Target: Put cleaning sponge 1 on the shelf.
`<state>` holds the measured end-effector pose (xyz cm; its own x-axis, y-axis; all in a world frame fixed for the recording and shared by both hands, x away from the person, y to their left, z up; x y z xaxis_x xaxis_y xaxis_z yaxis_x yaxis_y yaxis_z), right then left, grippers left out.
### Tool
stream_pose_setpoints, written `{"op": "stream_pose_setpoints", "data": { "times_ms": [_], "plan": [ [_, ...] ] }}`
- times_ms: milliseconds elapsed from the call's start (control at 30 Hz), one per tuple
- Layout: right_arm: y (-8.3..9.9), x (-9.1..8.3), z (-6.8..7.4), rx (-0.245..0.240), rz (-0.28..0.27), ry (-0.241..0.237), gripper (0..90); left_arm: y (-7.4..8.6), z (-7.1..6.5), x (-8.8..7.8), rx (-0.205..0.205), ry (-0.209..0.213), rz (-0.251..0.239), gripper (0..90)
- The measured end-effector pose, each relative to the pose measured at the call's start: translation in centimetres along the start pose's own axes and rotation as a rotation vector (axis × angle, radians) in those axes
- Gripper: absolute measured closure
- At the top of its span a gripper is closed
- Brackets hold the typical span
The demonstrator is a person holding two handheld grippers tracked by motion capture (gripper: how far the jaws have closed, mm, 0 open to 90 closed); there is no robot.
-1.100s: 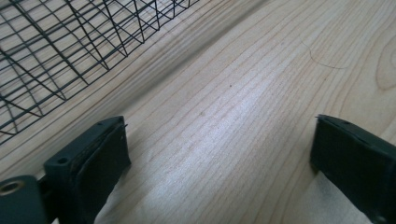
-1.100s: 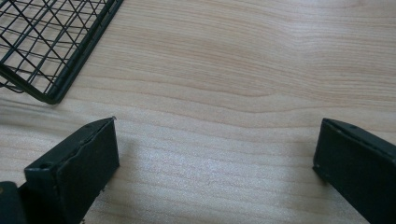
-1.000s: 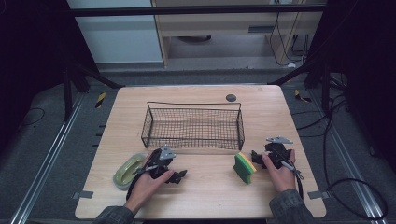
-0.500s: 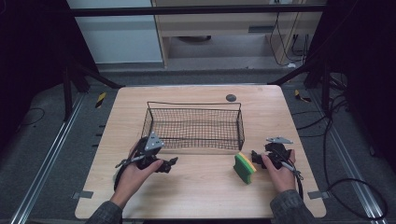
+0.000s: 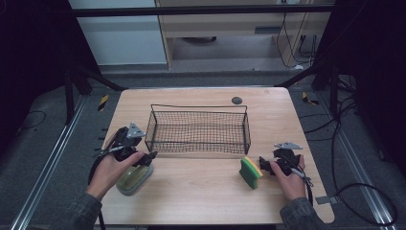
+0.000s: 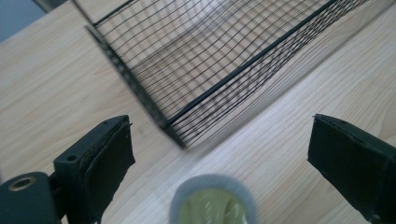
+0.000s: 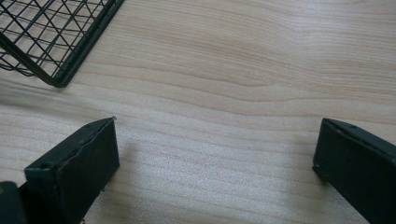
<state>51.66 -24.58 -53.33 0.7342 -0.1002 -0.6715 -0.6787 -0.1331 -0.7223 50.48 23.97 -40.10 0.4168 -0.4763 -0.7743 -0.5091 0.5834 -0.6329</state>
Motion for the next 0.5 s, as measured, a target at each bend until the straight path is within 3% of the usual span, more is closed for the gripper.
{"op": "stream_pose_setpoints", "data": {
  "times_ms": [267,500],
  "plan": [
    [-0.4,0.4,0.2,0.011,0.002,0.013,0.4,1.1,0.5,-2.7,0.004,-0.048,0.034,5.7],
    [-0.4,0.3,0.3,0.020,0.005,0.011,0.4,2.5,1.2,-2.3,-0.014,-0.041,0.089,5.7]
  ]
}}
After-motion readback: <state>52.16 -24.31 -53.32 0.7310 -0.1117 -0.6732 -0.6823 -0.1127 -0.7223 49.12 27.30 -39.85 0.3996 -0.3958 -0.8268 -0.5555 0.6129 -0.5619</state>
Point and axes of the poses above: each handheld gripper's, and its own axes: x roughly forward along the jaws, y roughly out of its underside, z roughly to its left, the point moved 3 cm from there along x, roughly forward along the jaws, and after that the axes turned 14 degrees about y, right-handed, at the moved point
